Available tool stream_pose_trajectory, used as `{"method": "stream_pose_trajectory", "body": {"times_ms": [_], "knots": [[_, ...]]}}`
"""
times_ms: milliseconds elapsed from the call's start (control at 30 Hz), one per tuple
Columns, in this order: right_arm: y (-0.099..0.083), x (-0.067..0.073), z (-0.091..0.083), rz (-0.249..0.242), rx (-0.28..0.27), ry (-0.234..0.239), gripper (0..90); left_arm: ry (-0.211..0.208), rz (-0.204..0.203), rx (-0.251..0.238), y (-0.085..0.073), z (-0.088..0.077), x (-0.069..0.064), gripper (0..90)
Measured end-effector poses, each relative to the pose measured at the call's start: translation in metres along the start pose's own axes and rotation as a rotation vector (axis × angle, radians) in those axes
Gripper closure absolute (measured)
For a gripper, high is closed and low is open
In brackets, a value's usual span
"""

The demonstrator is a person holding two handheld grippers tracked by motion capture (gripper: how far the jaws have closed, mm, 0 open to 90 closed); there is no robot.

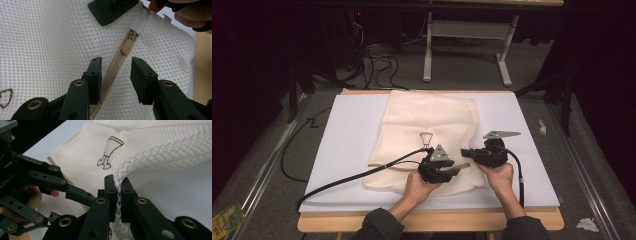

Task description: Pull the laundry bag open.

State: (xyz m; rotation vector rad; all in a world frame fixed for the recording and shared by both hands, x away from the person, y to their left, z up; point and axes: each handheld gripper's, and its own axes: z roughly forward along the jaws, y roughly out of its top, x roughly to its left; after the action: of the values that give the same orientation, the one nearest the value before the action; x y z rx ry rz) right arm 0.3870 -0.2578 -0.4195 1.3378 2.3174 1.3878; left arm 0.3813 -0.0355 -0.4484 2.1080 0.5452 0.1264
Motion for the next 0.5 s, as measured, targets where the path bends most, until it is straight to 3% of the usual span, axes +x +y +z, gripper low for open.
{"method": "stream_pose_trajectory", "body": {"times_ms": [233, 333, 500], "knots": [[0.0067, 0.0036, 0.0064, -0.014, 0.017, 0.034, 88.5, 0.012, 0.010, -0.018, 0.0018, -0.0056, -0.0068, 61.8], [0.0075, 0.0066, 0.0078, -0.021, 0.016, 0.038, 88.6, 0.017, -0.005, -0.021, 0.0038, -0.0061, -0.0046, 61.5], [0.0023, 0.0078, 0.0066, 0.003, -0.001, 0.044, 88.5, 0.015, -0.019, -0.026, 0.0063, -0.0048, -0.0015, 61.5]]}}
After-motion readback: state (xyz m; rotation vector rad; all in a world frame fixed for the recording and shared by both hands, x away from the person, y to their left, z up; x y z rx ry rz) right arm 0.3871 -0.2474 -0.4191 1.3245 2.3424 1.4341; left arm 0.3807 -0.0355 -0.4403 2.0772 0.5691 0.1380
